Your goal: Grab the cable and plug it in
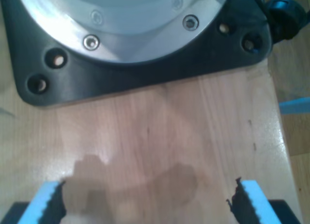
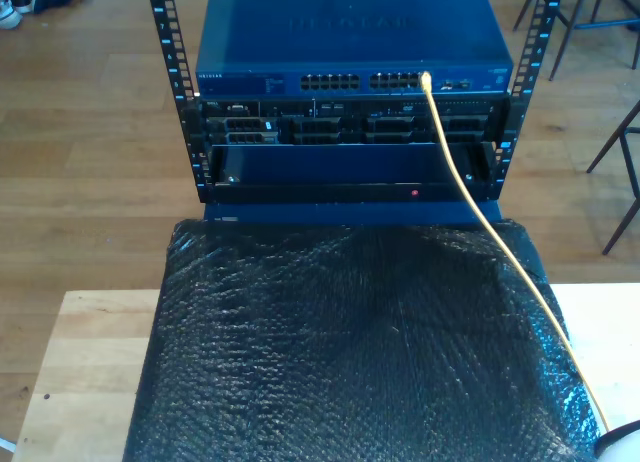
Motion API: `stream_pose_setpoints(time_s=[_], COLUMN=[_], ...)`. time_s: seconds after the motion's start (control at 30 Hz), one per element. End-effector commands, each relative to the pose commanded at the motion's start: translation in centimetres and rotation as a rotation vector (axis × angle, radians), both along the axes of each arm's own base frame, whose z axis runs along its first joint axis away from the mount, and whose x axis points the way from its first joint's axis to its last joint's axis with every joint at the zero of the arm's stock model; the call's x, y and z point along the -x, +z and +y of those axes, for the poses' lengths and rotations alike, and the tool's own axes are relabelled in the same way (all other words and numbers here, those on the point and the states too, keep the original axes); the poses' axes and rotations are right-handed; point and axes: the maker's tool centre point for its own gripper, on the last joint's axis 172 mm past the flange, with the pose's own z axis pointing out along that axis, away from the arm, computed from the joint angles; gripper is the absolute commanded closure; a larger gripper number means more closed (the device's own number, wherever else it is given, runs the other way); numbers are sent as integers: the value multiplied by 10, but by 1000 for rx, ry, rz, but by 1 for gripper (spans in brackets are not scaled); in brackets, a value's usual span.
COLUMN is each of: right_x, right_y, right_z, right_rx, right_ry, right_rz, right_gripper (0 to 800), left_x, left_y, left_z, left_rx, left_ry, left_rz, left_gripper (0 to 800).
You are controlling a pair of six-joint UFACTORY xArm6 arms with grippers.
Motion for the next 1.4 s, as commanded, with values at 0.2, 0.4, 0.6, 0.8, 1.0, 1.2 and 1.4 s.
stream_pose_setpoints(time_s=[0.2,0.4,0.6,0.8,1.0,1.2,1.4], right_x=[0,0,0,-2,-2,-2,-2], right_y=[-7,-7,-9,-14,-14,-14,-14], right_z=[4,5,5,-5,-5,-5,-5], right_rx=[0,0,1,65,65,65,64], right_ry=[-2,-1,1,6,5,5,5], right_rz=[-1,-2,-2,-17,-17,-17,-17], right_gripper=[1,0,0,0,0,0,0], left_x=[0,0,0,0,0,0,0], left_y=[0,0,0,0,0,0,0], left_z=[0,0,0,0,0,0,0], left_rx=[0,0,0,0,0,0,0], left_ry=[0,0,0,0,0,0,0], left_rz=[0,0,0,0,0,0,0], left_gripper=[0,0,0,0,0,0,0])
